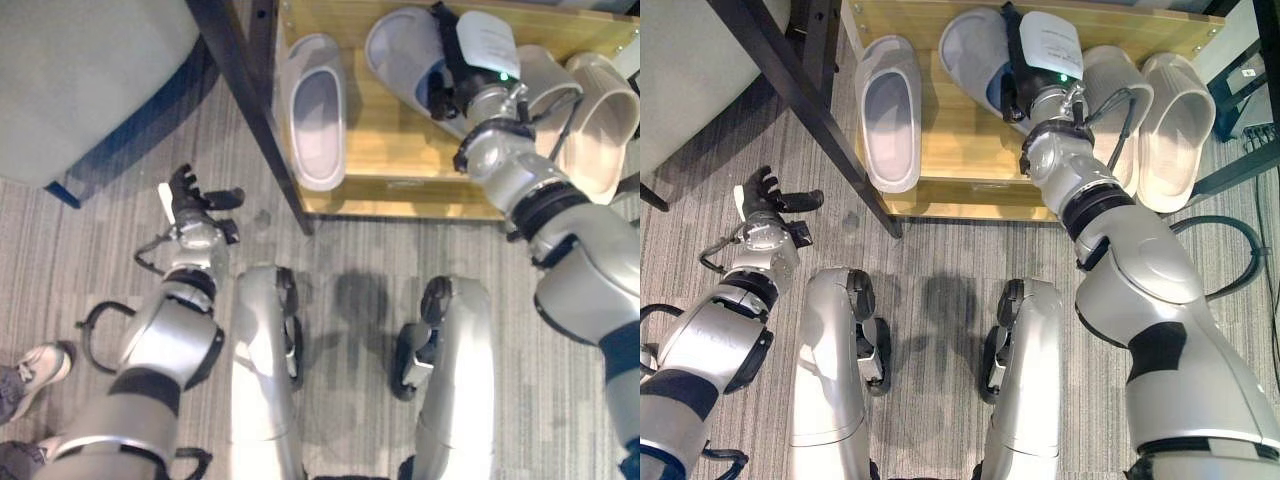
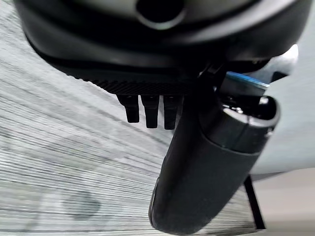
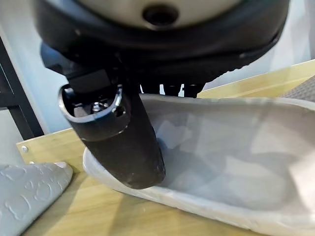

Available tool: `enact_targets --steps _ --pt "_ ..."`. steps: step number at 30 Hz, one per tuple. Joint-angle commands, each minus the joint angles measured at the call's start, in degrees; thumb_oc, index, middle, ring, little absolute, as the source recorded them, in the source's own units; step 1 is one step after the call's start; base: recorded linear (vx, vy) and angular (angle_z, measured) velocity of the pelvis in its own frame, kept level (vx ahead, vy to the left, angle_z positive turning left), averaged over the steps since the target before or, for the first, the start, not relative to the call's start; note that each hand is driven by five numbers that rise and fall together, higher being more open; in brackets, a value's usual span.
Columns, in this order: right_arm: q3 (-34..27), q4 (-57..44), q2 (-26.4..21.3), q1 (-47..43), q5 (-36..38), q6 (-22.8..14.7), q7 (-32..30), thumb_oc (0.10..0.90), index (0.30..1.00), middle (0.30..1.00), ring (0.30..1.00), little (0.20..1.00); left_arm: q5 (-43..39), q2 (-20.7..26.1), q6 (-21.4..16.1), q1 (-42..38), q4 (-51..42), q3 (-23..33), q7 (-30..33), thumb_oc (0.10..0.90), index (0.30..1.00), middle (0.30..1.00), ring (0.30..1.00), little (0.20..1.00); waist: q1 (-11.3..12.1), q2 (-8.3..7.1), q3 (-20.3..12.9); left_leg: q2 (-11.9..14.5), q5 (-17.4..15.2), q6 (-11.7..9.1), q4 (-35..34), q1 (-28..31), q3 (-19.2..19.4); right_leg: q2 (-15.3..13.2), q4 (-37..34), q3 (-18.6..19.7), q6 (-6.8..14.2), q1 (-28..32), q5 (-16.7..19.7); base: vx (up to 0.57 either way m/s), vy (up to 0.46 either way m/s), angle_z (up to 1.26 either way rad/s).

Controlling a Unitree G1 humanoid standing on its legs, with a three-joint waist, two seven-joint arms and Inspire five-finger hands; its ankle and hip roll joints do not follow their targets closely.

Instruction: Arrange the slippers neatly on the shoe rack.

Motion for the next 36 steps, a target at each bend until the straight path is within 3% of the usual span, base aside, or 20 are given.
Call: enact_targets --steps 1,13,19,30,36 --pt "0.7 4.6 1.8 -12.4 -2.6 -0.1 0.0 0.800 0.900 0.900 0.900 0.900 -0.9 2.7 -2.5 -7.5 -1.3 -5.7 0.1 0.800 0.900 0.900 0.900 0.900 4.0 -1.86 -1.5 -2.2 -5.6 -0.7 -0.4 0.9 -10.4 -0.1 2.1 5.8 -6.7 2.9 -3.5 0.00 0.000 0.00" --pt "5.9 6.7 2.3 -18.7 -11.1 2.6 1.1 0.800 0.900 0.900 0.900 0.900 -1.0 1.5 -2.9 -4.4 -2.3 -5.4 -0.8 0.800 0.900 0.900 0.900 0.900 4.0 -1.87 -1.5 -2.1 -5.4 -1.1 -0.7 0.9 -10.1 -0.2 2.1 5.6 -6.3 2.9 -3.4 0.00 0.012 0.00" --pt "5.9 5.2 -3.1 -23.9 -7.4 1.5 1.3 0.800 0.900 0.900 0.900 0.900 -1.4 3.3 -4.0 -0.8 -4.5 -4.2 -2.0 0.800 0.900 0.900 0.900 0.900 4.4 -2.25 -1.5 -2.3 -5.2 -1.4 -1.0 0.9 -10.2 -0.4 1.9 5.6 -6.5 2.9 -3.2 0.00 0.000 0.00" --pt "8.3 -0.2 -8.8 -24.9 -11.1 1.1 1.6 0.800 0.900 0.900 0.900 0.900 -1.8 5.3 -5.4 5.8 -8.2 -2.3 -2.9 0.800 0.900 0.900 0.900 0.900 4.4 -1.82 -1.5 -2.3 -5.2 -1.3 -1.3 0.9 -10.2 -0.4 1.4 5.5 -6.6 2.9 -3.1 0.00 0.003 0.00" --pt "6.2 -5.8 -13.9 -24.4 -6.2 -0.8 2.9 0.800 0.900 0.900 0.900 0.900 -2.3 6.4 -5.7 9.2 -10.2 -0.1 -3.7 0.800 0.900 0.900 0.900 0.900 4.3 -1.91 -1.5 -2.3 -4.9 -1.3 -1.7 0.9 -10.0 -0.3 1.4 5.7 -6.7 2.9 -3.1 0.00 0.000 0.00"
